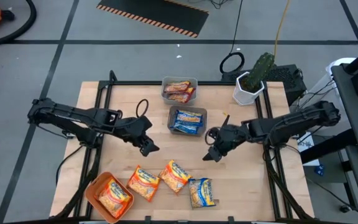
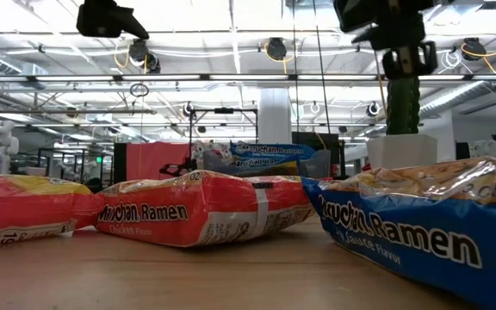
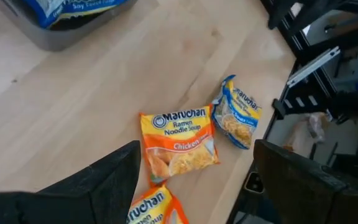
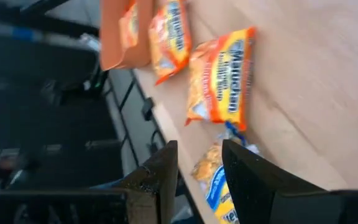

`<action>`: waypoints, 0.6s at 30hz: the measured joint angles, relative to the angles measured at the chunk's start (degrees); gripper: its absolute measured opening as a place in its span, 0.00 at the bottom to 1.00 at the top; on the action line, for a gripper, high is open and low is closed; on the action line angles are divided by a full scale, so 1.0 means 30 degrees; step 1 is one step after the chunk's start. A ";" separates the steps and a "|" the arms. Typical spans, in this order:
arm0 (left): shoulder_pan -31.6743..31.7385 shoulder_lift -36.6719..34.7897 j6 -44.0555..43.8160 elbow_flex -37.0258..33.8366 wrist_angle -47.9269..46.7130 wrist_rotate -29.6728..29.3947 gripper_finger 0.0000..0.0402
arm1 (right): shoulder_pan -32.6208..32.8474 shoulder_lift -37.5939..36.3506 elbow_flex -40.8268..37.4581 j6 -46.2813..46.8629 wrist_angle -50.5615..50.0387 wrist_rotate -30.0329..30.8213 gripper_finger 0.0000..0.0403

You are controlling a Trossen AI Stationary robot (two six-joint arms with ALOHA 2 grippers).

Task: Sort Maruchan noodles
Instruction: Put the right orange noodle pack into the orange bin

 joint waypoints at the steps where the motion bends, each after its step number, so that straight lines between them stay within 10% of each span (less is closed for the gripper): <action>1: 0.0007 0.0000 0.0244 0.0000 0.0012 0.0005 0.78 | 0.0224 0.0114 -0.0167 0.0570 0.0061 0.0513 0.30; 18: -0.0400 0.0000 0.2827 0.0000 -0.0031 0.1458 0.78 | 0.2803 0.6981 0.0672 0.4749 0.5022 0.2998 0.30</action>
